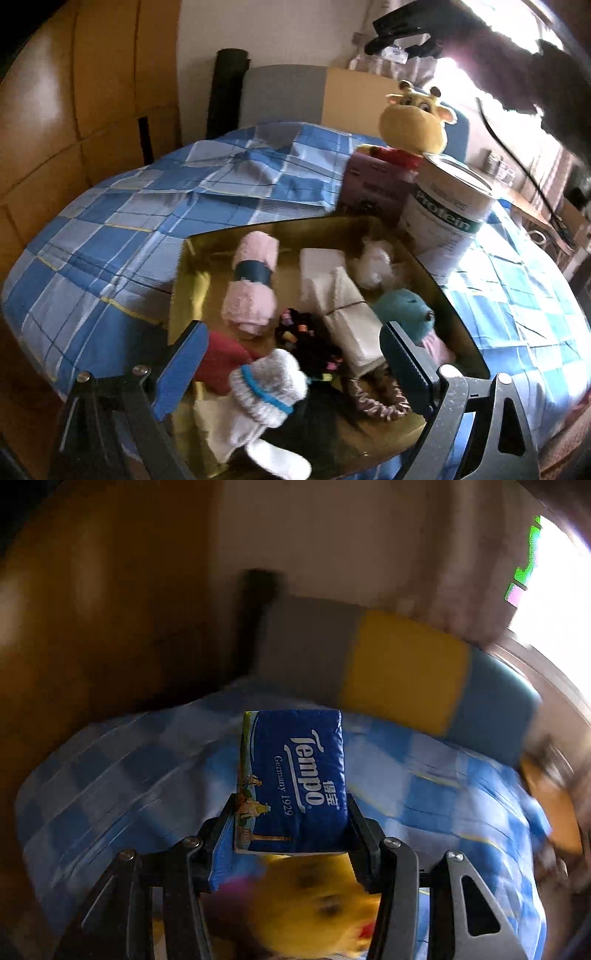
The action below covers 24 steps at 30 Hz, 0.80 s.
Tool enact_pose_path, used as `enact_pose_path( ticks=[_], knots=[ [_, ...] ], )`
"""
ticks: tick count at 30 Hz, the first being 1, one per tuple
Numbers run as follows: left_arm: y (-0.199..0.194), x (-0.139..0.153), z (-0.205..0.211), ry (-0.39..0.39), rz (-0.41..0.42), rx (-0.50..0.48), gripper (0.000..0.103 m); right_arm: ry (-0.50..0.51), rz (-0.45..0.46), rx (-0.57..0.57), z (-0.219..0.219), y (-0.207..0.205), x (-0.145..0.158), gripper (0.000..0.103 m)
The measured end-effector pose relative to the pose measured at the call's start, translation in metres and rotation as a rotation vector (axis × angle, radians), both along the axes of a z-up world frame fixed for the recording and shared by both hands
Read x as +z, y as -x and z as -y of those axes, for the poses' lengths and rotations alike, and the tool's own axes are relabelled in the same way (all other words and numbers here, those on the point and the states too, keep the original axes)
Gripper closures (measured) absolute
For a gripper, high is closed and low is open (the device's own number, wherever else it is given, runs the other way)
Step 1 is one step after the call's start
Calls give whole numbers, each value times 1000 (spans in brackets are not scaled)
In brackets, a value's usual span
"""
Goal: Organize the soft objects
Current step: 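Carry the Tempo tissue pack to the gold tray and lower it with the right gripper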
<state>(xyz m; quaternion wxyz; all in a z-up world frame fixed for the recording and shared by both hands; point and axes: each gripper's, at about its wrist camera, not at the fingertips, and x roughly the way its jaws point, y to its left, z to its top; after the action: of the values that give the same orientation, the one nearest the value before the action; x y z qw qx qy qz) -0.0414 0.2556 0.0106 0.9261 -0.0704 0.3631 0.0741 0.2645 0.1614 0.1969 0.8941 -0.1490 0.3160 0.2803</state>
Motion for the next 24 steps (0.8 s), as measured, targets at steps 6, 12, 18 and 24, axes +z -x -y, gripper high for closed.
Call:
enact_pose_path(
  ticks=[6,12,18,24],
  knots=[
    [6,1,-17,0,-6,91,8,109,-75,213,-34,68,-65,51],
    [14,6,-22,-11,5,143,4,140,-206,265,-25,125,-143,51],
    [20,9,-22,-29,23,176,1,110,-298,235,-6,176,-197,51],
    [23,9,-22,-37,25,204,0,93,-270,192,6,218,-213,51]
  ],
)
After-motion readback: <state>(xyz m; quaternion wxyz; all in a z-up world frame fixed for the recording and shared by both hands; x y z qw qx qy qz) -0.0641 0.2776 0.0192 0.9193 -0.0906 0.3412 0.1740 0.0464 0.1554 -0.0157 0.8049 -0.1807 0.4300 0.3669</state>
